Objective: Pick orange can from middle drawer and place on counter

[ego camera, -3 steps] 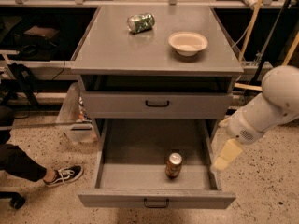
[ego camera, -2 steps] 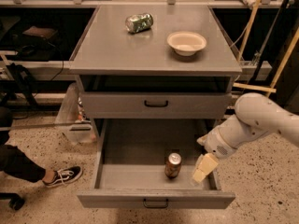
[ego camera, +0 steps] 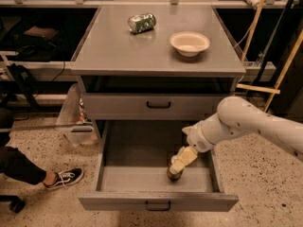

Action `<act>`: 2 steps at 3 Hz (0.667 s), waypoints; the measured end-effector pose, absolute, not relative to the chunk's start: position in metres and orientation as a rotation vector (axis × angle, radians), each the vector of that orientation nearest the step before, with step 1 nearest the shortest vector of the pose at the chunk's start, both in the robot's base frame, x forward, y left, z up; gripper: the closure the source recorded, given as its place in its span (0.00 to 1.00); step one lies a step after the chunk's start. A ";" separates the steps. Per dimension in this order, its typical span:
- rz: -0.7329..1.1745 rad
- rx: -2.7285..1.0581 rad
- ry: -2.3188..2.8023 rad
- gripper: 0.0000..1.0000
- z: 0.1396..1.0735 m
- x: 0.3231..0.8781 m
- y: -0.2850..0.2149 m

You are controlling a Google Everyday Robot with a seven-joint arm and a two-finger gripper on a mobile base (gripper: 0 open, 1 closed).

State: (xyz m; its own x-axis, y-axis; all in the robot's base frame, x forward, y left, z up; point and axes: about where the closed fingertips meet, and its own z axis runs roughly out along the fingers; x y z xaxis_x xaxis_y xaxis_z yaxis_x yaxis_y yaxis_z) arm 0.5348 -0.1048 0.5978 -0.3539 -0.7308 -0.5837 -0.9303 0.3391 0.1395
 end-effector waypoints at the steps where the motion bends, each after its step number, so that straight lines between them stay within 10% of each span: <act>1: 0.614 -1.433 2.177 0.00 0.599 0.544 -0.104; 2: 0.642 -1.380 2.207 0.00 0.561 0.551 -0.109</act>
Offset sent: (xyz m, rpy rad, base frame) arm 0.0310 -0.0185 -0.1030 0.0514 0.0407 -0.1325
